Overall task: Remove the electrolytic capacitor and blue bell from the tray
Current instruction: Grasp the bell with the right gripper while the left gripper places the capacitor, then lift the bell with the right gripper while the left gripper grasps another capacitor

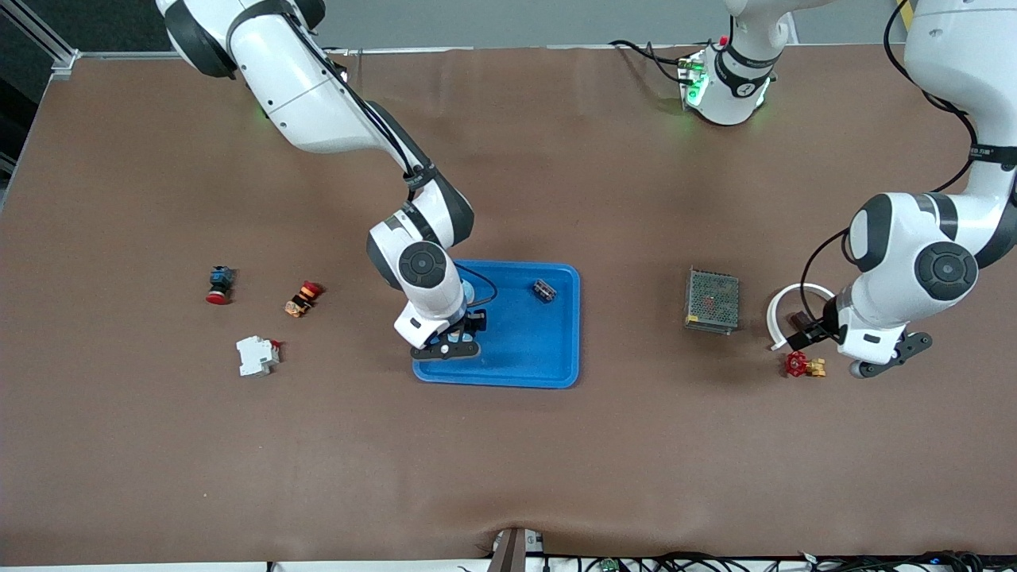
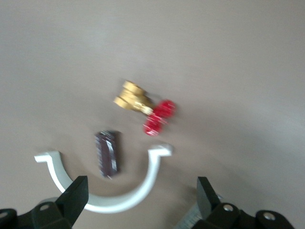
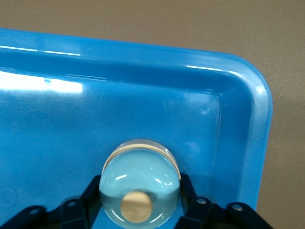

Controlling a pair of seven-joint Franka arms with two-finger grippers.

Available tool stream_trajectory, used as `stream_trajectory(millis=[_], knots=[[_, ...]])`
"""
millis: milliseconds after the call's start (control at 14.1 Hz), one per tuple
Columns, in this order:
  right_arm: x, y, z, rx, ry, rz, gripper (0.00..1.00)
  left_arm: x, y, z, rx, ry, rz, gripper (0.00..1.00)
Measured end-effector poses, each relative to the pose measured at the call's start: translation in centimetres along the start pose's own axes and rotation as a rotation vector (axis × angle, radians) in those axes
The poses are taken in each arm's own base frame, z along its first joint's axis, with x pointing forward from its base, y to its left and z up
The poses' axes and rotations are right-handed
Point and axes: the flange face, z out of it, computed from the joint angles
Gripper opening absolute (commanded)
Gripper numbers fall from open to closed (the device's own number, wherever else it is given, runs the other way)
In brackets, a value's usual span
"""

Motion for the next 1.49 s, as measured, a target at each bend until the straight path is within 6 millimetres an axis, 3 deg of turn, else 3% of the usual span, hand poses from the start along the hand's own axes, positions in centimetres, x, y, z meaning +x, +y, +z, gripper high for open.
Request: stream_trajectory(millis=[212,425,566,708,778,920,1062,1486], knots=[[0.2,0.0,-0.3,0.003,0.006,0.001,0.38,-2.7,6.0,-3.0,-0.042,0.003,-0.037,1.00],[1.1,-0.2,-1.8,0.000,0.006,-0.003,0.38,-7.3,12.4,-4.2,-0.076,-0.009,-0.115,1.00],[1.8,0.4,-4.2,-0.028,-0.033,-0.031,0.38,-11.1,17.3,-4.2,-0.082,-0.019,-0.160,1.00],[3.3,2.5,-8.2,-0.027,-0.070,-0.083,0.38,-15.0,21.6,-3.3,-0.078,-0.040,-0.190,1.00],[4.4,4.5,-10.5,-0.005,-0.083,-0.118,0.38,-16.8,23.5,-2.6,-0.073,-0.043,-0.191,1.00],[6.4,10.3,-14.0,0.027,-0.115,-0.201,0.38,-19.3,26.6,-1.6,-0.065,-0.032,-0.184,1.00],[7.9,16.8,-15.9,0.040,-0.145,-0.281,0.39,-21.1,28.9,-0.5,-0.062,-0.035,-0.179,1.00],[9.7,33.0,-15.7,0.088,-0.186,-0.502,0.39,-27.2,34.5,4.3,-0.048,-0.012,-0.193,1.00]])
